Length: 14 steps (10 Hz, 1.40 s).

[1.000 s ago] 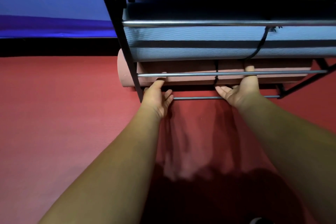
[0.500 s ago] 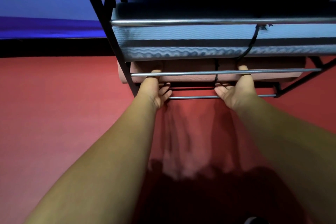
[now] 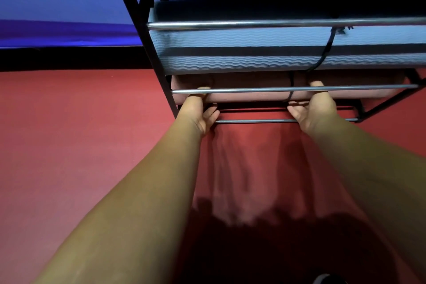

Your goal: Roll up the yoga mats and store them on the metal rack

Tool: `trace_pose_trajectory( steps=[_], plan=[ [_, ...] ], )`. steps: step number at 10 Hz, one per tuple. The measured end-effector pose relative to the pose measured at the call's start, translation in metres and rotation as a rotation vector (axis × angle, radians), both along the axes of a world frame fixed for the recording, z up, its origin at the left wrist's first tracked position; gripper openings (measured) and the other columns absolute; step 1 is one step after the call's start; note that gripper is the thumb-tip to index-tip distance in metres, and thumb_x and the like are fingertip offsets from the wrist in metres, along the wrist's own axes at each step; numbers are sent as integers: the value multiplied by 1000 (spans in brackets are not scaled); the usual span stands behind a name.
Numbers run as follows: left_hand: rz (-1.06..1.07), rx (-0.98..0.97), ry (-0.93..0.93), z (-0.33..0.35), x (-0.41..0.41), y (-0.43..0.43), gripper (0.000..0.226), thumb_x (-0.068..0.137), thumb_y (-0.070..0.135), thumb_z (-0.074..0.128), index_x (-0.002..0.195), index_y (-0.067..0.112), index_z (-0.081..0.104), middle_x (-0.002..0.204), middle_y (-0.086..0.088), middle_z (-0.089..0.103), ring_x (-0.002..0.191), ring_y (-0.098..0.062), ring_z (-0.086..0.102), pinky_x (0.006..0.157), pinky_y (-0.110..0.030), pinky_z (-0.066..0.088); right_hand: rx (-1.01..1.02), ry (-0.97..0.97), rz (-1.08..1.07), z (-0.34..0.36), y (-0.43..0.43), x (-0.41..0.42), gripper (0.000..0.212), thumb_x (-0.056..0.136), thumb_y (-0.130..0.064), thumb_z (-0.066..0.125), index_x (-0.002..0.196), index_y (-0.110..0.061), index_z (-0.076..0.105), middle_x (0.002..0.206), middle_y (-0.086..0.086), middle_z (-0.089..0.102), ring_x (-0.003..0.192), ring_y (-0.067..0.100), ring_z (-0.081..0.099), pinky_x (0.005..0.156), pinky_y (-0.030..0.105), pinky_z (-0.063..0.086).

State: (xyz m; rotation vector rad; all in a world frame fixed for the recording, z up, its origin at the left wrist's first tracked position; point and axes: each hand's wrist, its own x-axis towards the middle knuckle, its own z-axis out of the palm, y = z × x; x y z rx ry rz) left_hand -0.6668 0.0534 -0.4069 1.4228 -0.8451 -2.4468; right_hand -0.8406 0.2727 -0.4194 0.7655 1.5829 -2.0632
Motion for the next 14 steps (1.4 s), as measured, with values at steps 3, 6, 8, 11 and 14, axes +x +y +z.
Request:
trace_pose_trajectory(
  steps=[3, 6, 8, 11, 14],
  plan=[
    [140, 48, 107, -9, 5, 6, 47, 104, 32, 64, 148, 18, 58, 152, -3, 52, 133, -32, 59, 105, -49, 47, -123, -82, 134, -7, -27, 19, 53, 97, -53, 68, 135, -17, 66, 134, 13, 64, 114, 35, 70, 95, 49, 54],
    [143, 83, 85, -1, -1, 9, 50, 105, 31, 67, 151, 18, 54, 158, -5, 49, 138, -33, 57, 107, -48, 48, -23, -11, 33, -4, -28, 17, 56, 89, -55, 76, 133, -22, 64, 120, 6, 74, 96, 29, 79, 82, 41, 66],
    [105, 74, 27, 4, -3, 10, 42, 105, 35, 66, 145, 22, 60, 156, -3, 53, 123, -29, 64, 98, -45, 54, 90, 3, 6, -1, -30, 18, 41, 95, -56, 68, 115, -21, 61, 122, 11, 70, 89, 29, 78, 84, 42, 67],
    [15, 5, -32, 3, -2, 5, 47, 104, 43, 66, 144, 20, 59, 142, -3, 56, 108, -22, 70, 74, -38, 59, 70, -12, 27, -5, -33, 30, 45, 102, -62, 57, 100, -17, 57, 117, 11, 67, 99, 28, 76, 83, 44, 63],
    [-185, -43, -20, -22, 17, 16, 49, 103, 56, 62, 135, 19, 63, 146, -2, 66, 107, -13, 71, 79, -33, 58, 288, 12, 58, -43, -49, 77, 48, 115, -51, 32, 110, -13, 60, 77, 5, 66, 55, 18, 63, 49, 27, 53]
  ],
)
